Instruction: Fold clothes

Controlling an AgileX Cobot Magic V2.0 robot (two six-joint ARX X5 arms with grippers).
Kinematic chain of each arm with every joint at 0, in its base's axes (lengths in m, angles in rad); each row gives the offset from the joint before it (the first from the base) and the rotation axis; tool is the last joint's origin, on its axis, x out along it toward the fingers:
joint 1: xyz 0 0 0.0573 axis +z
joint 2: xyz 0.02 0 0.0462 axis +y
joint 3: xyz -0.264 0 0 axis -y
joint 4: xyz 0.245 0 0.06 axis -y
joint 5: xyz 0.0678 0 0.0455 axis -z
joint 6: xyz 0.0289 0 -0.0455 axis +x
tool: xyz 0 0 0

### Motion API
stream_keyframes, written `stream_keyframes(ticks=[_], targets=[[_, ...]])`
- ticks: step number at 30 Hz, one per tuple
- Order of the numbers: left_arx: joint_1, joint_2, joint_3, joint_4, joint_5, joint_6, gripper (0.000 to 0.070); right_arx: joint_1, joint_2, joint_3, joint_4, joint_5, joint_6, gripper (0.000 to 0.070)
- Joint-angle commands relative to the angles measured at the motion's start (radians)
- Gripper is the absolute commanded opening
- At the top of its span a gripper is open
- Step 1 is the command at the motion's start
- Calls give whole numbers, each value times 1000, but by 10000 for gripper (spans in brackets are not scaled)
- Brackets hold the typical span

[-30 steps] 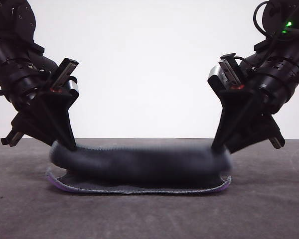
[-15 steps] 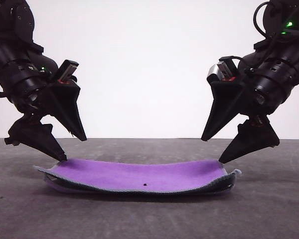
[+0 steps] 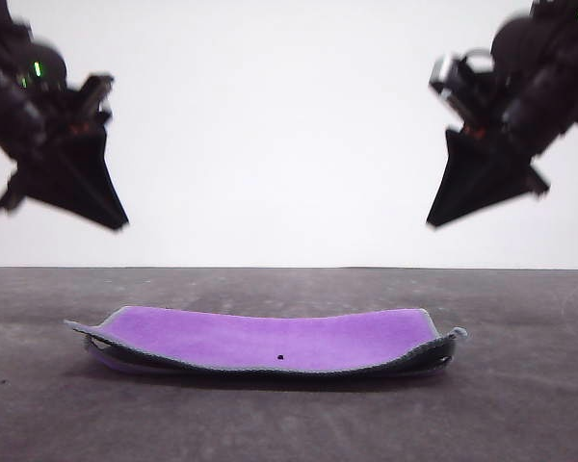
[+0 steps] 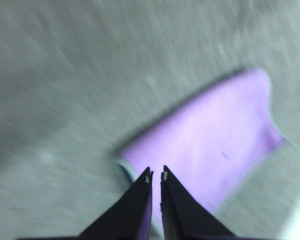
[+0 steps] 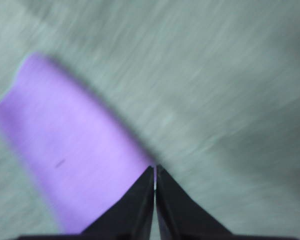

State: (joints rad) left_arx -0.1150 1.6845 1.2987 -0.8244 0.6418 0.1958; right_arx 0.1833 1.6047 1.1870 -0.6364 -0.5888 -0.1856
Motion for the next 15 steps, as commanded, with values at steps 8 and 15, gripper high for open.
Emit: stream_keyframes(ticks=[8, 15], targets=[[-1, -228, 17, 108, -181, -66, 12, 4, -238, -5, 67, 131, 3, 0], [-2, -406, -56, 124, -194, -67, 12, 4, -443, -119, 155, 204, 45, 0]])
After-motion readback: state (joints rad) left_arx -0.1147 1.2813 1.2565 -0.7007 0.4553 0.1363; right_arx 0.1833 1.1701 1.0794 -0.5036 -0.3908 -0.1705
